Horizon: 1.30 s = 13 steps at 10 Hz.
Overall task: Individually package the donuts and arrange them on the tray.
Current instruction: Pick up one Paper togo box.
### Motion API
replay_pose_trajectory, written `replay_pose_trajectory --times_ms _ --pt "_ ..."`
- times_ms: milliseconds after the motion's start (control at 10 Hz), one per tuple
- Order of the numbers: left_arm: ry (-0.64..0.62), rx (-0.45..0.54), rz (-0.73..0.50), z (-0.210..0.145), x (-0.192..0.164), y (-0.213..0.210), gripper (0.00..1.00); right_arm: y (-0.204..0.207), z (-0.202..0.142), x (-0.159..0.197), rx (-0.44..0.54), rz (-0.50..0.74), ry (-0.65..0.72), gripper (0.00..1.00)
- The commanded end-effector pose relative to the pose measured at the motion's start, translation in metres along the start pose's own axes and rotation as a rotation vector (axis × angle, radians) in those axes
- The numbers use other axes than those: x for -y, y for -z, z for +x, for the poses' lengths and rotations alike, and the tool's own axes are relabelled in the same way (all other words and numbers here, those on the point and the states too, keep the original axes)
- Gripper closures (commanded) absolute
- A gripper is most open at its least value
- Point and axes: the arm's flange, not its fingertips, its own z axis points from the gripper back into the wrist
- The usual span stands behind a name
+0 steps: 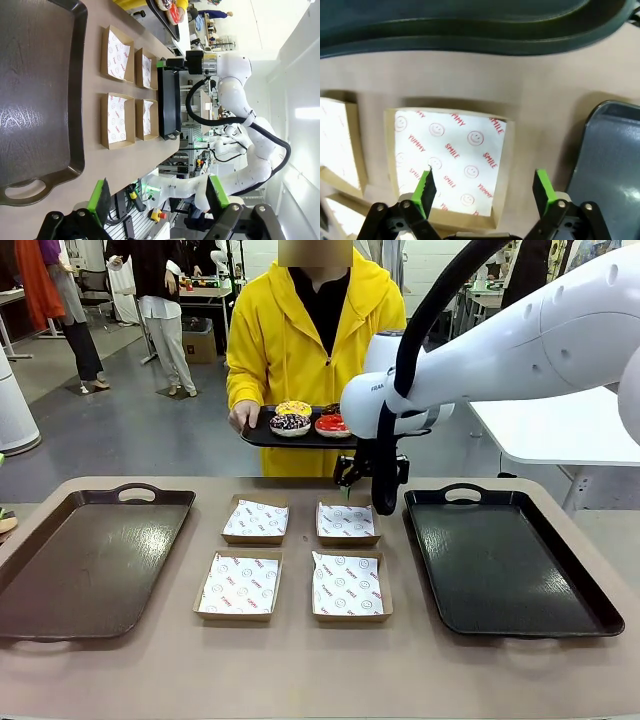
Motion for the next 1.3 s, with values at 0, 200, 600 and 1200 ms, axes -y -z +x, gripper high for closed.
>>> replay_pose_trajectory --times_ms 0,200,600,1200 --pt "-0.010 0.006 -0.015 -0.001 0.002 -0.001 0.00 0.008 -0.011 0.005 0.039 -0.057 0.032 0.00" --pt "-0.010 0.006 -0.015 -0.001 0.002 -0.001 0.00 0.017 -0.013 0.011 0.030 -0.039 0.034 0.00" --pt "-0.010 0.006 -0.015 -0.001 0.002 -0.001 0.00 0.022 -0.015 0.020 0.039 -0.009 0.057 0.00" --pt "-0.010 0.006 -0.015 -0.001 0.002 -0.001 0.00 0.029 -0.015 0.027 0.006 0.031 0.057 0.00"
